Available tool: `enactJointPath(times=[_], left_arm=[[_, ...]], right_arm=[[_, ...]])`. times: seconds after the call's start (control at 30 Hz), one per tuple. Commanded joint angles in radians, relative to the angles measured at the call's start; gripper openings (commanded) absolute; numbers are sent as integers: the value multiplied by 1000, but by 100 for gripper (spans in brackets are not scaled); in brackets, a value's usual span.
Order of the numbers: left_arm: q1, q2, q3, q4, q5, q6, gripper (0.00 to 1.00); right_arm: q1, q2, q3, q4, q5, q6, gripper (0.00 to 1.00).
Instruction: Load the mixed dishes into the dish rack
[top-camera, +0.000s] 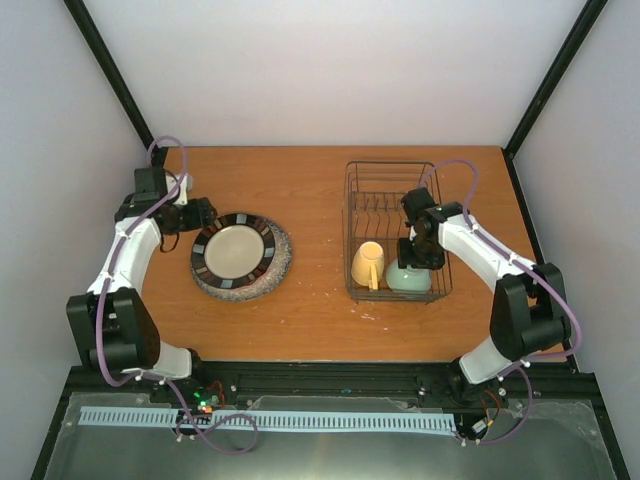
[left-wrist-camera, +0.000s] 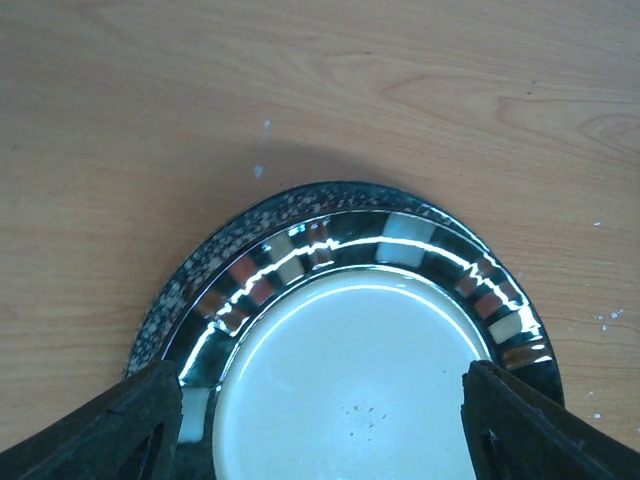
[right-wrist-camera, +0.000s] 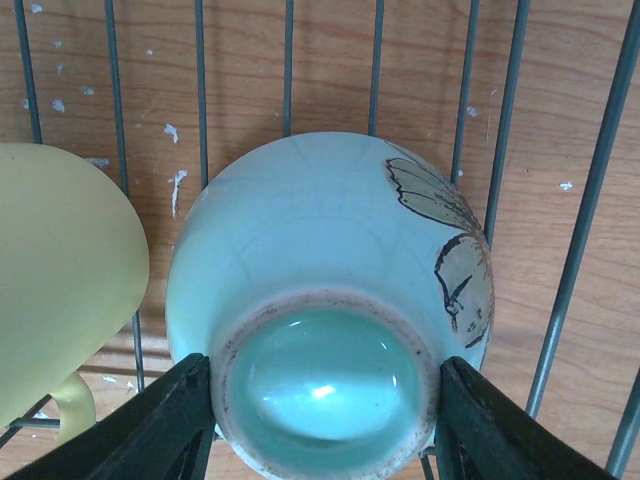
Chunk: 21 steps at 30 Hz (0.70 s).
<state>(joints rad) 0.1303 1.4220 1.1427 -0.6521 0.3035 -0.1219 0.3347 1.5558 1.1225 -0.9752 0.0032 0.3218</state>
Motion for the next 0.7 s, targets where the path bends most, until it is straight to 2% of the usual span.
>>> enactJointPath(times=[0.0,0.07,0.13,0.17,0.2,0.23,0.5,0.6,0.67], left_arm=[[54,-10,-18,-16,56,-47,77],[63,12,-28,-26,57,-53,77],[64,30,-40,-30,58,-57,77],[65,37,-48,-29,58,-61,77],[64,42,-55,-25,63,-63,77],[65,47,-60,-24,70,-66,76],[65,37,-59,-43,40,-68,75],[68,32,-63,-56,31,-64,68],[77,26,-76,-58,35,-64,59]], right_arm=[[7,47,-8,-43,-51,9,56],[7,43,7,-55,-42,5,67],[6,38,19,-70,-22,0,70],[7,34,23,-76,-14,-3,76],[7,31,25,-82,-12,-6,86],[7,27,23,-82,-10,-7,89],[7,-20,48,-86,-16,-7,93],[7,-58,109,-89,-47,-14,93],[7,-84,165,-98,-64,-19,93]])
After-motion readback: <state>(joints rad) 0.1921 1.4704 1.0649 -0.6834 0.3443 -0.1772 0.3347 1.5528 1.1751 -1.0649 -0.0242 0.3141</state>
